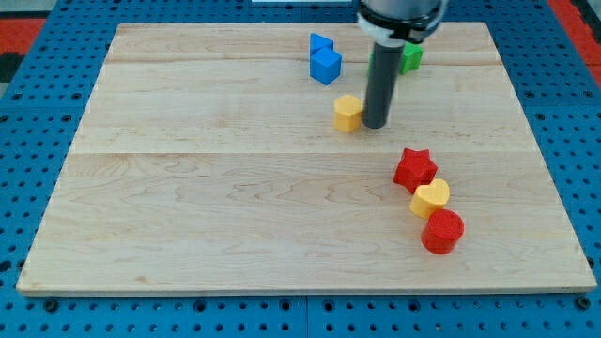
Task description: Move the yellow heart at the center
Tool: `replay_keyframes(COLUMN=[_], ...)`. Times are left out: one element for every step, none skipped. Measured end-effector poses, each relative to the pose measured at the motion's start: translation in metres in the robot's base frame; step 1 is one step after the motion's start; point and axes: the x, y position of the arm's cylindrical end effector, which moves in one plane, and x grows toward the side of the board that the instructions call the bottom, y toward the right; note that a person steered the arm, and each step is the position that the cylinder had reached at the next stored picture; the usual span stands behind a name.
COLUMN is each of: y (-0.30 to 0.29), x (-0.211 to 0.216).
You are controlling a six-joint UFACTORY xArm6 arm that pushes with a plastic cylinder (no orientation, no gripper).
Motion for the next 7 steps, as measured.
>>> replay_keyframes(y=[-0.001,0.010,0.074,0.140,0.123,0.095,0.021], x=[-0.004,-0.004,-0.007,0.019,0.078,0.116,0.108])
